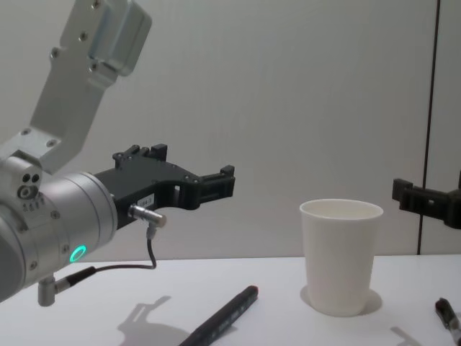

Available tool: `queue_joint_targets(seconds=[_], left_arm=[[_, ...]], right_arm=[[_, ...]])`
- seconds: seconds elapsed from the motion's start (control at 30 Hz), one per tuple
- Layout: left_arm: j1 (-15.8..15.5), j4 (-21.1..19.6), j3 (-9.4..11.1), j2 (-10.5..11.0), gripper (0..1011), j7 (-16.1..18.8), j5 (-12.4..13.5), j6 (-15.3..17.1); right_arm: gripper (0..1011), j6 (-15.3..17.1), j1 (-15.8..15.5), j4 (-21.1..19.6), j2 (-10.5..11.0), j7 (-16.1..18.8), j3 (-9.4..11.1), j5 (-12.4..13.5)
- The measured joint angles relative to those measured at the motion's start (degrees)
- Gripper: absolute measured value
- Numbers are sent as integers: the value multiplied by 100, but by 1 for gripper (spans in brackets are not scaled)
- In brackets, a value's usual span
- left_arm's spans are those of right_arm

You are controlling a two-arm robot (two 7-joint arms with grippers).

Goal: Place the pen into the pen holder.

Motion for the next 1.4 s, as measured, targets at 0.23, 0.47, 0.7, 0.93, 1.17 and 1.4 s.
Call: queue_joint_targets(seconds=[0.23, 0.47, 0.7, 0.93, 1.17, 1.4], left_arm=[[0, 0, 0, 0, 1002, 0, 0, 0], [0, 0, 0, 0, 1003, 0, 0, 0], [0, 0, 0, 0, 1002, 0, 0, 0], [0, 0, 0, 0, 1003, 0, 0, 0], [0, 0, 0, 0, 1003, 0, 0, 0], [0, 0, 0, 0, 1003, 0, 0, 0]], right_arm=[[1001, 0, 0, 0, 0, 0, 0, 0], [1001, 0, 0, 0, 0, 0, 0, 0], [1001, 0, 0, 0, 0, 0, 0, 0], [1001, 0, 0, 0, 0, 0, 0, 0], [1001, 0, 0, 0, 0, 0, 0, 0], [1001, 0, 0, 0, 0, 0, 0, 0]])
